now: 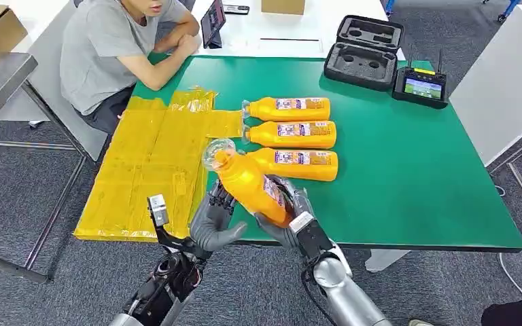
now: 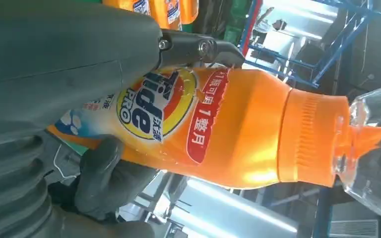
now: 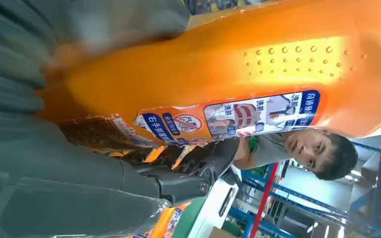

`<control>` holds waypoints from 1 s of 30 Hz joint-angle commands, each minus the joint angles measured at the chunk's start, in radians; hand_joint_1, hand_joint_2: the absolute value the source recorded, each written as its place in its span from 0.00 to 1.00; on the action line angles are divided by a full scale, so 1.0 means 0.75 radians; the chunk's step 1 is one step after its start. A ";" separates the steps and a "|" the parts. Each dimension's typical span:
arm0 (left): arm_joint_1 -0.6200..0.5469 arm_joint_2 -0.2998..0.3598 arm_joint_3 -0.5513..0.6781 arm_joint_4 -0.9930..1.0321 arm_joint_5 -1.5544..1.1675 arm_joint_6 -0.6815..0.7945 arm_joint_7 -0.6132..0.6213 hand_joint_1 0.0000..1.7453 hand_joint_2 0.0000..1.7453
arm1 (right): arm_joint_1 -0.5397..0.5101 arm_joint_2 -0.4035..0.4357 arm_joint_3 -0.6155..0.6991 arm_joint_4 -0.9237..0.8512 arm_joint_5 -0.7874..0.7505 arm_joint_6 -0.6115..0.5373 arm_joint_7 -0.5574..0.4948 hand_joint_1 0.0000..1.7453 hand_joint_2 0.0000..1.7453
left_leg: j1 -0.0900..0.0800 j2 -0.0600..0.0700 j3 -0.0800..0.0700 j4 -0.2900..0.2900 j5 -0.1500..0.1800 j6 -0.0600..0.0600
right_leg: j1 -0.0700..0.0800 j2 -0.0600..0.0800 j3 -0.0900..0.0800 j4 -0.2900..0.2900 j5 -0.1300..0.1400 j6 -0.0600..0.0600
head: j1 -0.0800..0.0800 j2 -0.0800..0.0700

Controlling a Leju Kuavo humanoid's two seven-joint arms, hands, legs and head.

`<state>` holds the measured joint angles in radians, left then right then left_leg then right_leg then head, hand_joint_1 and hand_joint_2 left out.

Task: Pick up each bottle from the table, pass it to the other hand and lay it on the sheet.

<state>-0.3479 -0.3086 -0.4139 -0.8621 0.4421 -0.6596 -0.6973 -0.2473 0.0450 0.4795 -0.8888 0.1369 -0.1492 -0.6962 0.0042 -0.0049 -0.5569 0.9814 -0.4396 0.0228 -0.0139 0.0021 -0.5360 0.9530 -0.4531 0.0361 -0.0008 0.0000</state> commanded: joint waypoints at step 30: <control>-0.089 0.009 -0.008 0.122 -0.038 0.116 -0.001 0.00 1.00 | -0.097 0.042 0.168 0.122 0.003 0.024 -0.003 1.00 1.00 | 0.000 0.001 0.001 0.000 0.000 -0.001 | 0.000 0.000 0.000 0.000 0.000 -0.001 | 0.000 0.000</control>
<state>-0.3700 -0.3098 -0.4097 -0.8297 0.4185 -0.5745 -0.6977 -0.2742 0.0721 0.5741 -0.8473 0.1392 -0.1316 -0.6962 0.0042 -0.0052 -0.5569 0.9815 -0.4395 0.0228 -0.0140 0.0018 -0.5360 0.9530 -0.4531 0.0361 -0.0008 0.0000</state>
